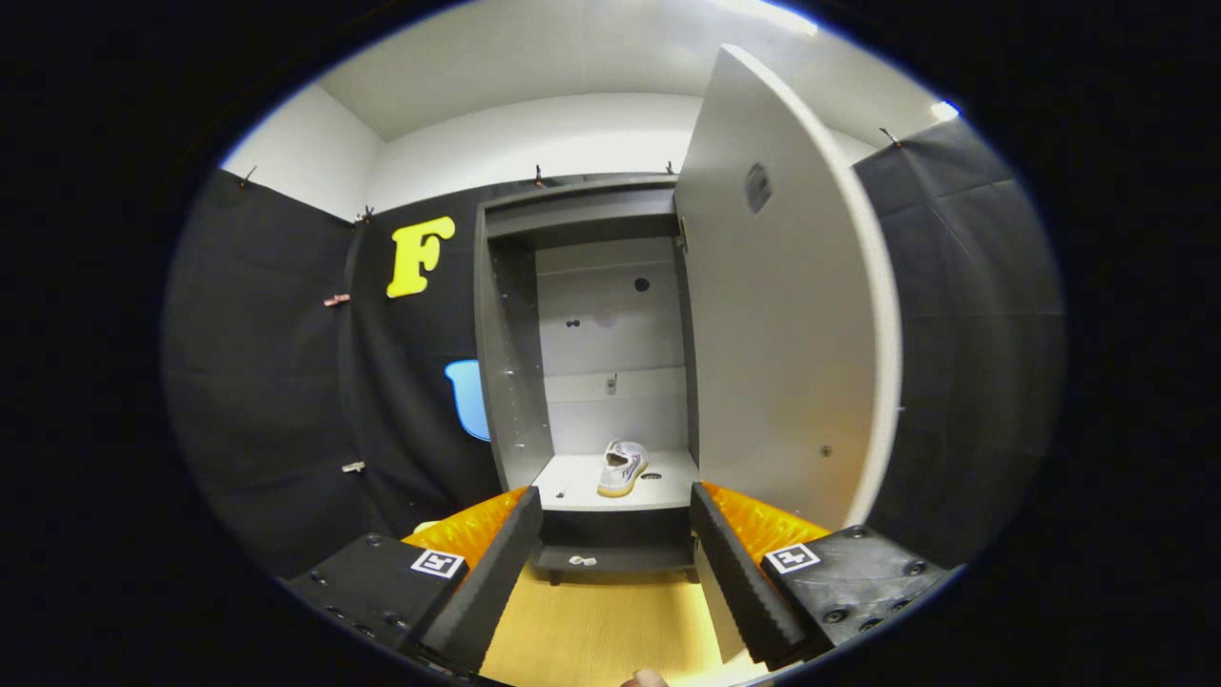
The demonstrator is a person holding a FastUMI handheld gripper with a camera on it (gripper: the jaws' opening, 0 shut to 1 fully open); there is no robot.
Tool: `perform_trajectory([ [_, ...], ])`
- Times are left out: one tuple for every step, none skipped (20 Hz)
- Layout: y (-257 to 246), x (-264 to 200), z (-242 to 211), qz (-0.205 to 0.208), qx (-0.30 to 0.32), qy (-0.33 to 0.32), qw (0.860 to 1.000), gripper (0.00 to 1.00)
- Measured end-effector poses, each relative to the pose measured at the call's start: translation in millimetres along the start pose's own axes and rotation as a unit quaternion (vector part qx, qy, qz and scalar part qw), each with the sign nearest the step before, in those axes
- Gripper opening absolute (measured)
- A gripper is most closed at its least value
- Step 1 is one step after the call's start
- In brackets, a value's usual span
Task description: Open the shoe cabinet door, grab the shoes and put them into the shoe cabinet, then close the shoe cabinet door.
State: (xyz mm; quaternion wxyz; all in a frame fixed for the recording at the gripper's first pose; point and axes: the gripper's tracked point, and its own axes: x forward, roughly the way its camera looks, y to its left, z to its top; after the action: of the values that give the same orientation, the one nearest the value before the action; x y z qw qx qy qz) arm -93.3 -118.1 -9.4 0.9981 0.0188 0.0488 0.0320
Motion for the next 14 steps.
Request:
perform_trajectory([
  [-13,-11,4,0.003,-0.002,-0.004,1.000,0.98],
  [-23,-24,11,0.007,-0.003,-0.012,1.000,0.98],
  [-35,-35,17,0.009,-0.005,-0.019,1.000,0.98],
  [-47,-44,20,0.012,-0.006,-0.025,1.000,0.98],
  [-58,-52,22,0.014,-0.008,-0.030,0.999,0.98],
  [-71,-56,24,0.014,-0.009,-0.033,0.999,0.98],
  [-84,-59,21,0.015,-0.006,-0.029,0.999,0.98],
  [-97,-61,18,0.017,-0.002,-0.024,1.000,0.98],
  [-109,-61,17,0.018,0.004,-0.020,1.000,0.98],
  [-122,-59,17,0.019,0.008,-0.020,1.000,0.98],
  [-132,-54,15,0.022,0.010,-0.021,0.999,0.98],
  [-141,-51,15,0.027,0.011,-0.021,0.999,0.98],
  [-150,-47,10,0.032,0.011,-0.019,0.999,0.98],
  [-156,-40,7,0.038,0.010,-0.016,0.999,0.98],
])
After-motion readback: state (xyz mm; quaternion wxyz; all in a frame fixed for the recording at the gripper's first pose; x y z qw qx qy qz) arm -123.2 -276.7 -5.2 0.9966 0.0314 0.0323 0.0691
